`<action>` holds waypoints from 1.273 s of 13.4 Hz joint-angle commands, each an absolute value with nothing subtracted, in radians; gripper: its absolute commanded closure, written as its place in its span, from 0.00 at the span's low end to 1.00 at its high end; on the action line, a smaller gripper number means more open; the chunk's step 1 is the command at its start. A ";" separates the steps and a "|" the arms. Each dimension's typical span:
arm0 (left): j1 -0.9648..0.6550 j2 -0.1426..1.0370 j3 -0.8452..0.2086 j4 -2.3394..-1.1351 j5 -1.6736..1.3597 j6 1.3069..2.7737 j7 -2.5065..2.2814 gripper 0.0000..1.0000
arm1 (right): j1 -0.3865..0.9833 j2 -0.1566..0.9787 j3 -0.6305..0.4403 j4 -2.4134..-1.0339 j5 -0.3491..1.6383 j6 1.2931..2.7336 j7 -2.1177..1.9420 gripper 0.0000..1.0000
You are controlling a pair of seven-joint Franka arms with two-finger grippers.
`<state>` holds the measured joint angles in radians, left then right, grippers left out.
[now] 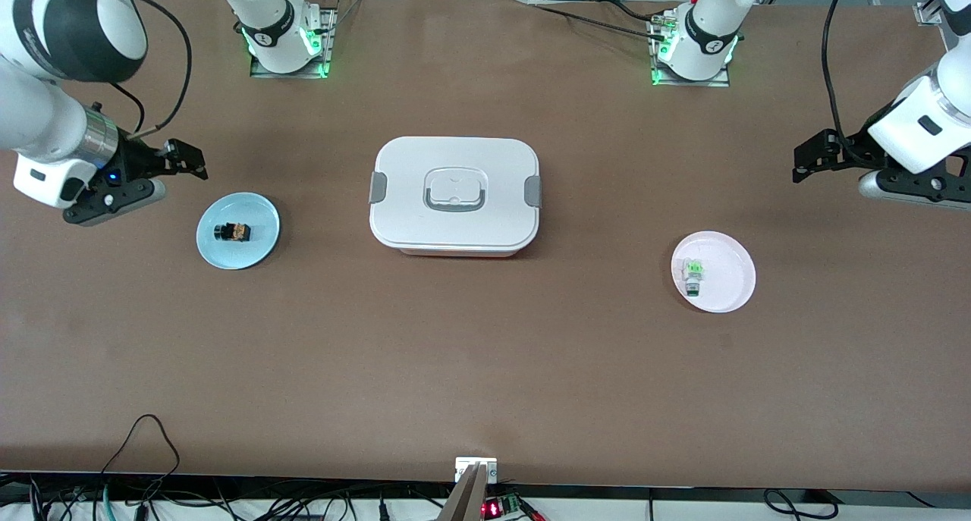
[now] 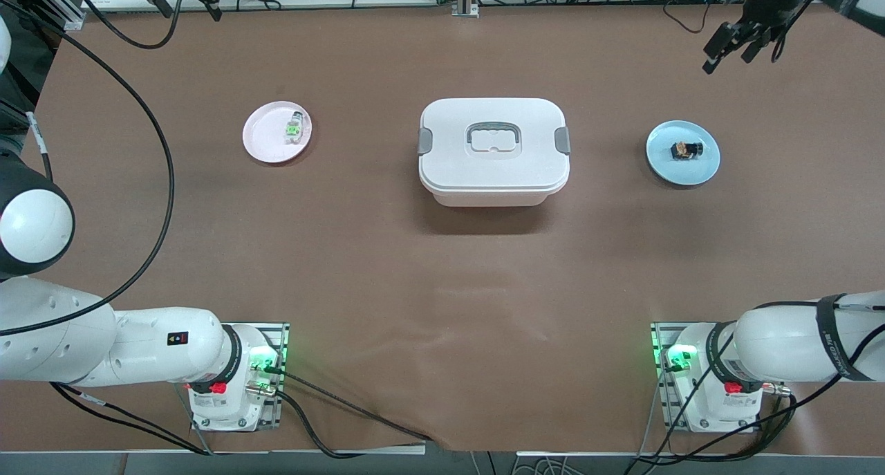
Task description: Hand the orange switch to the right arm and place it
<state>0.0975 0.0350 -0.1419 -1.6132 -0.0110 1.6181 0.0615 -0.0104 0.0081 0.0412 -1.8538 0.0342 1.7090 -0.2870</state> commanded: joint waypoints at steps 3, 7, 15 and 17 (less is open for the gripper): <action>0.112 0.020 -0.137 -1.628 -0.005 1.628 0.055 0.00 | -0.014 -0.008 0.040 -1.688 0.032 1.525 -0.051 0.00; 0.124 0.060 -0.137 -1.559 0.006 1.626 0.066 0.00 | -0.014 -0.080 0.040 -1.683 0.038 1.513 0.034 0.00; 0.127 0.068 -0.153 -1.546 -0.002 1.618 0.002 0.00 | -0.006 -0.052 0.048 -1.546 0.026 1.471 0.055 0.00; 0.127 0.064 -0.156 -1.549 -0.005 1.617 -0.049 0.00 | -0.008 -0.051 0.048 -1.549 0.006 1.514 0.057 0.00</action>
<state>0.1269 0.0613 -0.1481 -1.5695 -0.0110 1.6328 0.0003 -0.0098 -0.0705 0.0442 -1.5779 0.0326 1.4993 0.0372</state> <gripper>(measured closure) 0.000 0.000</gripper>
